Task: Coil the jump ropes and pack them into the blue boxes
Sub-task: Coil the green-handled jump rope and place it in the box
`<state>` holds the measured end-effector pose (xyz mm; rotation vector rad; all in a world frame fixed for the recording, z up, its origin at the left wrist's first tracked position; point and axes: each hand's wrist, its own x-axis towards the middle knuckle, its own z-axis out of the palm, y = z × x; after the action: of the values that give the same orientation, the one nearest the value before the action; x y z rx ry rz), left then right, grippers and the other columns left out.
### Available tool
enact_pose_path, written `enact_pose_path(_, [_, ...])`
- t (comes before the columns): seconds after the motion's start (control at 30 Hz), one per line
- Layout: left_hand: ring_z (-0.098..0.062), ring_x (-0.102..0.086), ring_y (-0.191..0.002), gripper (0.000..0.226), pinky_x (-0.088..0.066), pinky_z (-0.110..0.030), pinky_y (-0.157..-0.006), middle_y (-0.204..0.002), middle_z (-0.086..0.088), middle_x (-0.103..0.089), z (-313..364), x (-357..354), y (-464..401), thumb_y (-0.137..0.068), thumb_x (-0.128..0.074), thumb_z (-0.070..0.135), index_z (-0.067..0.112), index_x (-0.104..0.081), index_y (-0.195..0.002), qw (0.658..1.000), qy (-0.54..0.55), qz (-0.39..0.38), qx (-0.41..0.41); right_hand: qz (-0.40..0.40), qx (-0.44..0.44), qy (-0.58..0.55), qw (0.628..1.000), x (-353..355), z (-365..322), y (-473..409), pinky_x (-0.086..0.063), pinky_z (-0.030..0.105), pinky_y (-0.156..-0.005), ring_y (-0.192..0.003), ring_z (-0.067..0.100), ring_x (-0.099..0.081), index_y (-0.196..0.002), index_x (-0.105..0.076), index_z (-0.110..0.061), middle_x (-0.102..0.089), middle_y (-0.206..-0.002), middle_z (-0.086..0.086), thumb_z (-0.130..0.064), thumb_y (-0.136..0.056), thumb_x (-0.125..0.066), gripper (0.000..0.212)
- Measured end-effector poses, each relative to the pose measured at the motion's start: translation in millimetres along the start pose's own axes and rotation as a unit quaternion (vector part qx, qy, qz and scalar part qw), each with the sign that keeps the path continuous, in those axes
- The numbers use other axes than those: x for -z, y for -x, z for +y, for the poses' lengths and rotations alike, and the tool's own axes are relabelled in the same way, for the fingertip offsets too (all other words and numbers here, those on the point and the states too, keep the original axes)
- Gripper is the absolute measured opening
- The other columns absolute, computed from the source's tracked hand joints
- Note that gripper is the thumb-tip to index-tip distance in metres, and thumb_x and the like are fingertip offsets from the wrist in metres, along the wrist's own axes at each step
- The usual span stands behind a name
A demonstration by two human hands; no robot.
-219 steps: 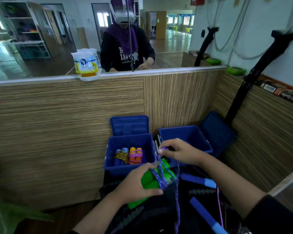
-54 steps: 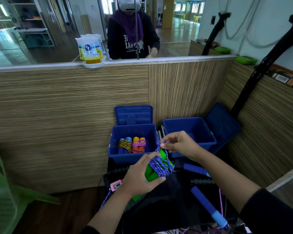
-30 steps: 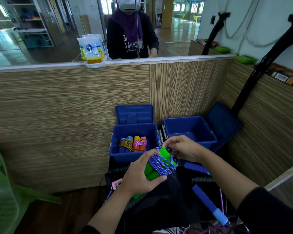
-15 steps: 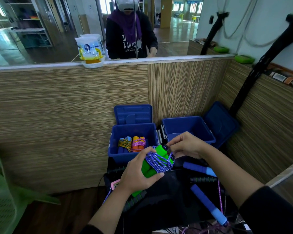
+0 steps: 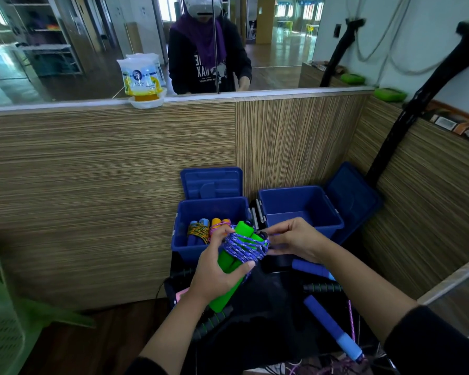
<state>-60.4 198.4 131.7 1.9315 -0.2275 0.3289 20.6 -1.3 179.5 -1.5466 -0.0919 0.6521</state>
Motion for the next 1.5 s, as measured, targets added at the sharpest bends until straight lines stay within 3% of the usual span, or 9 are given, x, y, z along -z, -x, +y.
enact_pose_path(0.2, [-0.015,-0.053,-0.123,0.066,-0.041,-0.039,-0.106,-0.126,0.011,-0.055,-4.9,-4.9,-10.6,-0.069,-0.082,0.038,0.025,-0.046,-0.123,0.995,0.077,0.043,0.051,0.086,0.13,-0.079,0.985,-17.2,14.5,2.8,-0.059,0.028,-0.066,-0.077,0.02,-0.065,-0.093,-0.065,0.0,-0.072,-0.075,0.004,0.01,-0.088,-0.054,0.015])
enact_pose_path(0.4, [-0.01,-0.057,-0.118,0.067,-0.044,-0.038,-0.104,-0.125,0.005,-0.06,-8.7,-6.7,-23.5,-0.064,-0.082,0.041,0.029,-0.046,-0.12,0.989,0.101,0.057,0.096,0.053,0.234,0.024,0.97,-22.0,32.1,1.4,-0.053,0.037,-0.091,-0.102,0.021,-0.063,-0.114,-0.06,-0.012,-0.063,-0.118,0.013,0.003,-0.086,-0.061,0.032])
enact_pose_path(0.67, [-0.012,-0.064,-0.104,0.061,-0.048,-0.025,-0.09,-0.111,0.004,-0.065,-7.2,-17.0,-35.4,-0.065,-0.084,0.03,0.025,-0.047,-0.113,0.977,0.162,0.081,0.116,0.161,0.248,0.067,0.953,-24.1,27.1,-8.2,-0.052,0.021,-0.071,-0.08,0.009,-0.065,-0.093,-0.065,-0.013,-0.067,-0.091,0.003,0.001,-0.083,-0.067,0.018])
enact_pose_path(0.83, [-0.028,-0.066,-0.099,0.056,-0.051,-0.052,-0.092,-0.107,-0.009,-0.066,-9.6,-23.5,-41.1,-0.059,-0.085,0.04,0.034,-0.049,-0.101,0.959,0.198,0.119,0.165,0.246,0.246,0.045,0.937,-37.0,39.5,-14.9,-0.055,0.036,-0.078,-0.075,0.013,-0.065,-0.086,-0.068,-0.007,-0.07,-0.084,0.006,-0.001,-0.081,-0.069,0.007])
enact_pose_path(0.93, [-0.027,-0.064,-0.094,0.052,-0.049,-0.053,-0.091,-0.104,-0.013,-0.062,-12.5,-24.6,-44.9,-0.058,-0.082,0.047,0.039,-0.045,-0.093,0.961,0.152,0.151,0.176,0.257,0.214,0.039,0.941,-40.0,57.1,-21.1,-0.055,0.046,-0.084,-0.077,0.013,-0.065,-0.081,-0.071,-0.016,-0.071,-0.08,0.001,-0.012,-0.081,-0.072,0.004])
enact_pose_path(1.03, [-0.022,-0.063,-0.091,0.053,-0.051,-0.048,-0.086,-0.1,-0.004,-0.06,-17.0,-20.9,-53.4,-0.061,-0.078,0.052,0.038,-0.041,-0.096,0.965,0.121,0.154,0.173,0.215,0.192,0.016,0.957,-42.3,54.6,-27.5,-0.055,0.05,-0.085,-0.086,0.017,-0.068,-0.094,-0.07,-0.021,-0.07,-0.097,0.003,-0.014,-0.085,-0.068,0.012])
enact_pose_path(1.23, [-0.023,-0.06,-0.1,0.013,-0.049,-0.042,-0.088,-0.105,0.004,-0.057,-32.8,-24.8,-64.1,-0.093,-0.058,0.038,0.045,-0.048,-0.099,0.961,0.128,0.158,0.19,0.135,0.134,0.007,0.982,-53.0,41.1,-37.8,-0.052,0.017,-0.079,-0.096,0.004,-0.061,-0.12,-0.048,-0.019,-0.054,-0.12,-0.004,-0.01,-0.065,-0.085,0.067])
enact_pose_path(1.33, [-0.017,-0.06,-0.103,0.02,-0.048,-0.037,-0.092,-0.114,0.007,-0.058,-40.1,-25.3,-63.7,-0.099,-0.048,0.034,0.041,-0.05,-0.117,0.955,0.136,0.139,0.223,0.132,0.139,0.043,0.981,-49.2,47.8,-44.0,-0.048,0.016,-0.089,-0.105,-0.011,-0.055,-0.131,-0.044,-0.016,-0.05,-0.131,-0.004,-0.001,-0.064,-0.083,0.079])
enact_pose_path(1.5, [-0.013,-0.06,-0.107,0.034,-0.049,-0.038,-0.095,-0.12,0.007,-0.061,-45.5,-21.2,-62.1,-0.095,-0.052,0.044,0.036,-0.052,-0.128,0.959,0.09,0.142,0.227,0.09,0.135,0.065,0.985,-49.8,45.2,-41.6,-0.049,0.019,-0.092,-0.111,-0.002,-0.056,-0.141,-0.034,-0.018,-0.044,-0.14,-0.005,-0.006,-0.064,-0.085,0.093])
